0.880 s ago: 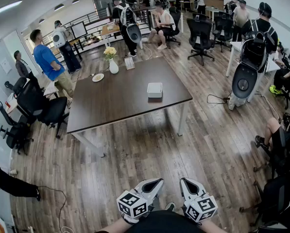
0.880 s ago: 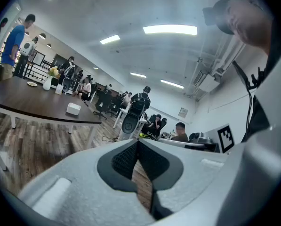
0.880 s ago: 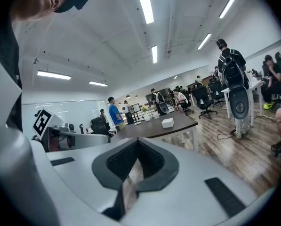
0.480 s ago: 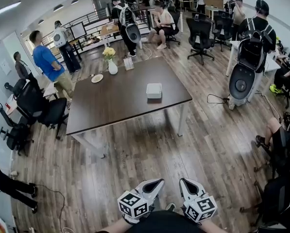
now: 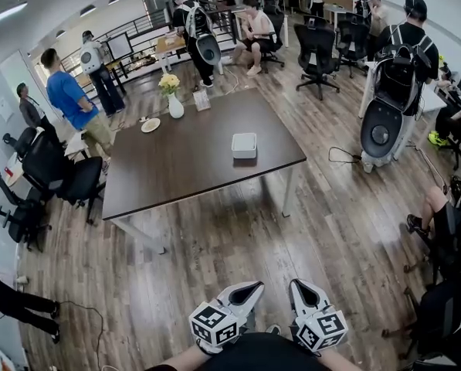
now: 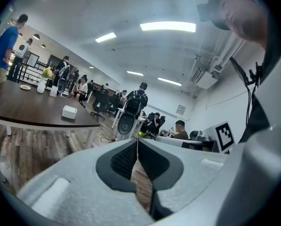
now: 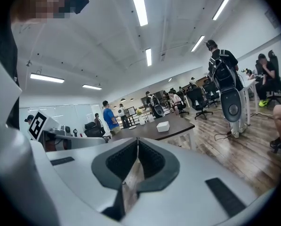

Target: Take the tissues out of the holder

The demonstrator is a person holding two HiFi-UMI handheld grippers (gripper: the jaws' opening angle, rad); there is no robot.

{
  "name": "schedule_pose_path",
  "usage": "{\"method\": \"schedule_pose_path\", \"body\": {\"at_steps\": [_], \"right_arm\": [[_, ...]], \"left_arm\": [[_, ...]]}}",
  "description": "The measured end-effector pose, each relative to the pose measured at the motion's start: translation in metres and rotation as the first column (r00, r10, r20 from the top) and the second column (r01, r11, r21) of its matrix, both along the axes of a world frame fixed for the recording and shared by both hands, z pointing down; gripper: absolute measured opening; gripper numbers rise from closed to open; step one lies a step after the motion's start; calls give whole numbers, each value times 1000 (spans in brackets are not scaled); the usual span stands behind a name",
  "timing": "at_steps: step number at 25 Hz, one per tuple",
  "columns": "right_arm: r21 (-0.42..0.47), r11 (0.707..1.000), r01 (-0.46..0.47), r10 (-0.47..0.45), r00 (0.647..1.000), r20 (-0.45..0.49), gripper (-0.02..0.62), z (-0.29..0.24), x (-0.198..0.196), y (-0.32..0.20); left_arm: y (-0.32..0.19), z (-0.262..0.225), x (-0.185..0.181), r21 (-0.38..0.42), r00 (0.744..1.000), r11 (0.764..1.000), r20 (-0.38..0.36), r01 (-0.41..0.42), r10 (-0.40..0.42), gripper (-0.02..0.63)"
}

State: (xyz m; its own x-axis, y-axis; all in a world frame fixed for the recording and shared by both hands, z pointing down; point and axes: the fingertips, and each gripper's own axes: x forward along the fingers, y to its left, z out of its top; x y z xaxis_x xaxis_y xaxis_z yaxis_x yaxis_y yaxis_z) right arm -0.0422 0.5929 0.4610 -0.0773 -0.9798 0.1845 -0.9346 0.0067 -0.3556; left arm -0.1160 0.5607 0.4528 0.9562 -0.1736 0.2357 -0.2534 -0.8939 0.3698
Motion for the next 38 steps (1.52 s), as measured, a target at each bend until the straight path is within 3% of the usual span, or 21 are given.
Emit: {"method": "schedule_pose_path", "body": {"at_steps": [15,28,38], "right_arm": [[-40,999,-28,25,997,-69,11,-14,2,-161],[-91,996,7,-14,997,-70,11,-6,-16,-268],[-82,990,112,-115,993,-32,11,5,12,-344]], "left_arm": [[-165,-10,0,-14,998,999,-56,-38,37,6],[-259,-5,-12,75,997,994,-18,-75,76,6],[-327,2,21,77,1000,997,15,9,-10,6]]}}
